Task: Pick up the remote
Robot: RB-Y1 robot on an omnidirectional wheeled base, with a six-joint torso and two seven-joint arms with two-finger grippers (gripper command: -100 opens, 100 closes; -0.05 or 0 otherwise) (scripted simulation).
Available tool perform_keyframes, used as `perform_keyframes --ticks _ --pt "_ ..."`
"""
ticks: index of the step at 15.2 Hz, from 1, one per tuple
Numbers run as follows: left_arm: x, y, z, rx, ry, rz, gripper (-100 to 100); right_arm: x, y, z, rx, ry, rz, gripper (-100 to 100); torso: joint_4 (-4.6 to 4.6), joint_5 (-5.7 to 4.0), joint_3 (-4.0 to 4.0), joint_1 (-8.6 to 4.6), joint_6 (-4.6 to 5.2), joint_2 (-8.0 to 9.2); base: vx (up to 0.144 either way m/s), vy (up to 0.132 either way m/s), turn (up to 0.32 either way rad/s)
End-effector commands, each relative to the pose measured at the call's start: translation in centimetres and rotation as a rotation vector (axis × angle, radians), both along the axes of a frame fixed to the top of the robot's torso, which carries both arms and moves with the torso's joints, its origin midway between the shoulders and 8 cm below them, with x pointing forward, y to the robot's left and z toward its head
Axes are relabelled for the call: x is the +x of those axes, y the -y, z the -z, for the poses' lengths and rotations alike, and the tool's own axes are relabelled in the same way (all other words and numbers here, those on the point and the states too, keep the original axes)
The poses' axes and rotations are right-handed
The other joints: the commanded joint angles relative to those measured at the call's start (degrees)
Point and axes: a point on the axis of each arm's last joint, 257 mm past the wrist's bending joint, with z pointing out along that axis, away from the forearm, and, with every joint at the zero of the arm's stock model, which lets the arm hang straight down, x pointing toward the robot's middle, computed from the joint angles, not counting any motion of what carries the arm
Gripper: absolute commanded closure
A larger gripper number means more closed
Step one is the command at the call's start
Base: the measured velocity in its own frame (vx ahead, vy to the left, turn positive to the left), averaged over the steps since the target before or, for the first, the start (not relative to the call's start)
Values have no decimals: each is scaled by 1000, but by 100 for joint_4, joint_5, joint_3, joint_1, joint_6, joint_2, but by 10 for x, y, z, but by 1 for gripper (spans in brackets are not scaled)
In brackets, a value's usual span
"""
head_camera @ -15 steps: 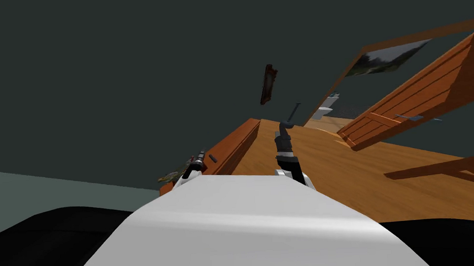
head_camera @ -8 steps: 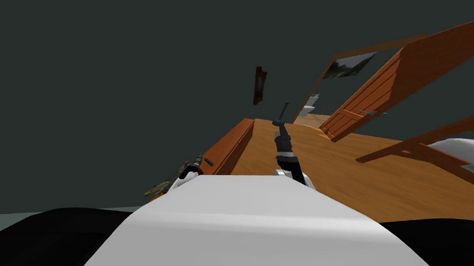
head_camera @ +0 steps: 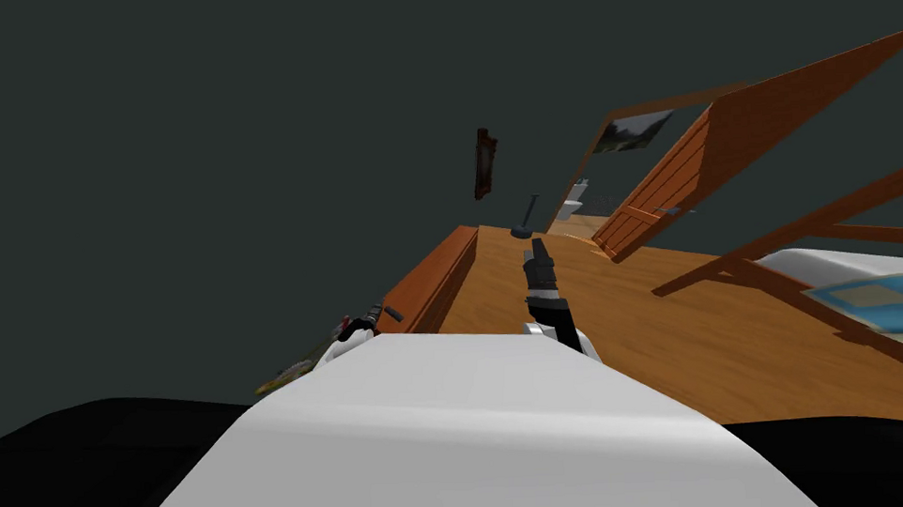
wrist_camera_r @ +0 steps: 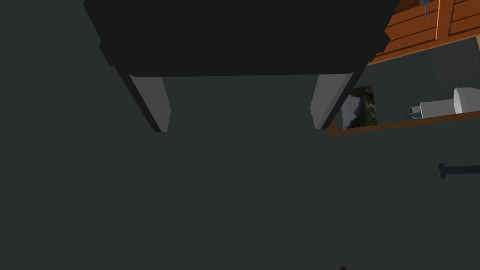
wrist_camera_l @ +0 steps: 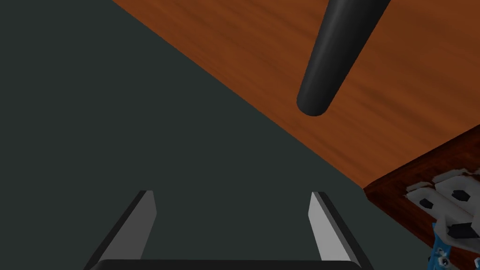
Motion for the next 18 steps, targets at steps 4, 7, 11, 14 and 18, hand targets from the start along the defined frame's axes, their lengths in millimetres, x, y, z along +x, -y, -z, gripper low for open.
perform_keyframes --ticks 4,7,11,14,18 --pt "-32 -32 35 -7 -145 -42 -100 0 0 0 0 0 0 0 0 0 -1 4 9 -2 5 16 -309" --pt "-50 -46 50 -18 -217 -64 -100 0 0 0 0 0 0 0 0 1 -1 6 -1 -1 4 16 -112" --pt "-78 -60 71 -39 -309 -95 -100 0 0 0 0 0 0 0 1 0 -1 3 7 -2 4 16 -223" --pt "-103 -71 86 -62 -388 -122 -100 0 0 0 0 0 0 0 0 0 -1 5 7 -3 4 18 -223" --pt "-125 -79 97 -86 -454 -144 -100 0 0 0 0 0 0 0 0 2 -1 7 1 -2 2 22 -158"
